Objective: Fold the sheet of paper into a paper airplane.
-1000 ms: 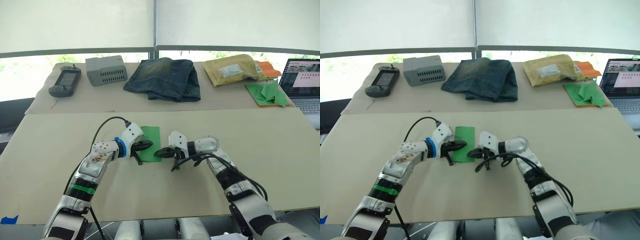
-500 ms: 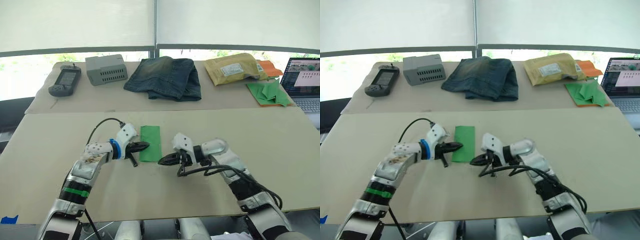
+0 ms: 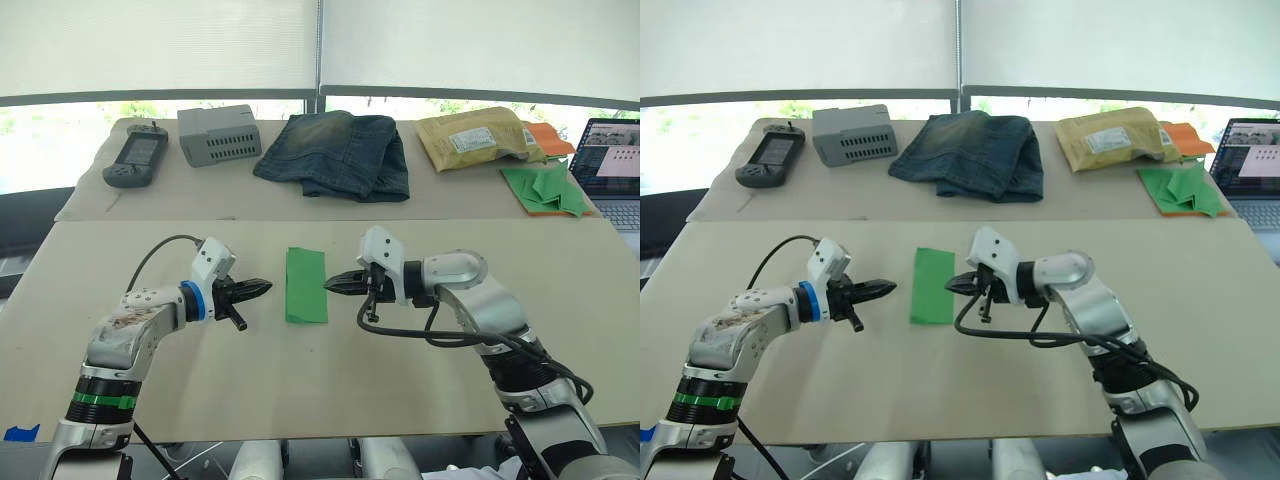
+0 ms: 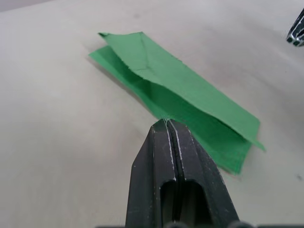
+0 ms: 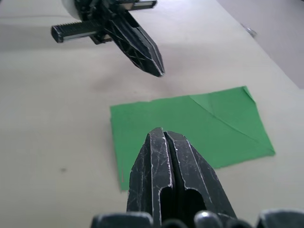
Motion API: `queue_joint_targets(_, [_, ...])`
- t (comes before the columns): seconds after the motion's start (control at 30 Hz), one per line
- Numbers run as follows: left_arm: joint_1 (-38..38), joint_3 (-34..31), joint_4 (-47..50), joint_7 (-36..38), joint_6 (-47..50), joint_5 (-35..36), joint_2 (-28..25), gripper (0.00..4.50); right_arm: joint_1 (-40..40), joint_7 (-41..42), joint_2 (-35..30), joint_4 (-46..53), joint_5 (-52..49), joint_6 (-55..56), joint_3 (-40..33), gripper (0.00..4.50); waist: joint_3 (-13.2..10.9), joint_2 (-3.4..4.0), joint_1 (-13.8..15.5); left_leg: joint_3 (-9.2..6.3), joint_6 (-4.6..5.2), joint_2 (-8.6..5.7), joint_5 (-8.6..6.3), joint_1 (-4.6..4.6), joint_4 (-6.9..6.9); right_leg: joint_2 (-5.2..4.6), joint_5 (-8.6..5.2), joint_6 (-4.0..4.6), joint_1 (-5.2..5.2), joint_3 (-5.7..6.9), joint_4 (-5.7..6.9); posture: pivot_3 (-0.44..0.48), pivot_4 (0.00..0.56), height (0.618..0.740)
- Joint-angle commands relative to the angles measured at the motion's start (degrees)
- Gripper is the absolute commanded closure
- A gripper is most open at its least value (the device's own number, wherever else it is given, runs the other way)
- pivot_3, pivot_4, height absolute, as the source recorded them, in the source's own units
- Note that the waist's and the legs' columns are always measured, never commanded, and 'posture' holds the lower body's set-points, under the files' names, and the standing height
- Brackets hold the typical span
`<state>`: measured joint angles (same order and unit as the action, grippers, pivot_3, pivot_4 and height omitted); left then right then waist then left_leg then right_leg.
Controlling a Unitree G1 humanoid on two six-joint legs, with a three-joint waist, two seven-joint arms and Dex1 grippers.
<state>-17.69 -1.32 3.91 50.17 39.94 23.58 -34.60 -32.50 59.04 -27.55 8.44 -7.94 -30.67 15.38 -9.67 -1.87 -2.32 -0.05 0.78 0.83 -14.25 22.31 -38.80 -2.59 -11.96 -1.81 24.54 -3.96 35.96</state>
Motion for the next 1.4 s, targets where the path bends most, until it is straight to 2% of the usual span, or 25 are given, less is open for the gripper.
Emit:
queue_joint_targets(0.03, [-0.57,2.60,-0.98,-0.29,-2.42,-2.38,0.07,4.50,-0.68,-2.24,-0.41,1.08,-0.04,-0.34,-1.06,4.45,0.00,0.00,0.00,0.02,0.00,0.00,0.00,0.01,0.00,0.00,0.02,0.04,0.01,0.00,0.00,0.000,0.150,0.728])
queue_joint_targets(0.3, [-6.98,8.89,-5.89,-0.43,-4.83,-5.96,5.20,4.50,-0.47,-4.87,-4.28,3.87,-0.25,-2.84,-2.64,4.45,-0.04,-0.08,0.82,0.07,0.00,-0.06,0.00,0.07,-0.08,-0.01,0.03,0.02,-0.01,0.00,-0.04,0.000,0.150,0.728])
queue_joint_targets(0.5, [-9.58,11.64,-8.22,1.65,-6.38,-6.47,6.89,4.50,0.80,-5.62,-7.95,7.18,-1.14,-5.95,-3.97,4.45,-0.05,-0.08,0.81,0.06,0.01,-0.06,0.00,0.10,0.01,0.08,0.04,0.06,0.05,0.01,-0.06,0.000,0.150,0.728])
queue_joint_targets(0.77, [-14.56,14.15,-12.66,1.86,-8.21,-7.64,12.87,4.50,5.43,-7.35,-12.30,13.94,-2.53,-11.30,-8.15,4.45,-0.06,-0.10,1.49,0.08,0.01,-0.11,0.00,0.20,-0.12,0.06,-0.01,-0.09,0.05,0.00,-0.10,0.000,0.150,0.728])
queue_joint_targets(0.97, [-15.89,16.84,-17.08,3.04,-10.97,-9.78,16.36,4.50,5.84,-9.38,-14.60,18.86,-4.37,-15.08,-11.50,4.45,-0.06,-0.10,1.28,0.07,0.01,-0.10,0.00,0.19,-0.11,0.08,-0.01,-0.10,0.05,-0.01,-0.09,0.000,0.150,0.728])
queue_joint_targets(1.17, [-16.76,18.77,-21.10,3.32,-13.13,-11.65,19.87,4.50,3.13,-12.62,-12.93,22.71,-6.90,-17.25,-12.99,4.45,-0.06,-0.10,1.42,0.07,0.01,-0.10,0.00,0.20,-0.14,0.09,-0.01,-0.10,0.05,-0.01,-0.09,0.000,0.150,0.728])
queue_joint_targets(1.4, [-17.91,19.04,-24.09,3.75,-14.50,-12.92,22.01,4.50,4.02,-13.66,-10.46,25.04,-8.80,-17.39,-8.71,4.45,-0.06,-0.10,1.57,0.06,0.01,-0.11,0.00,0.17,-0.15,0.08,-0.02,-0.13,-0.02,0.00,-0.11,0.000,0.150,0.728])
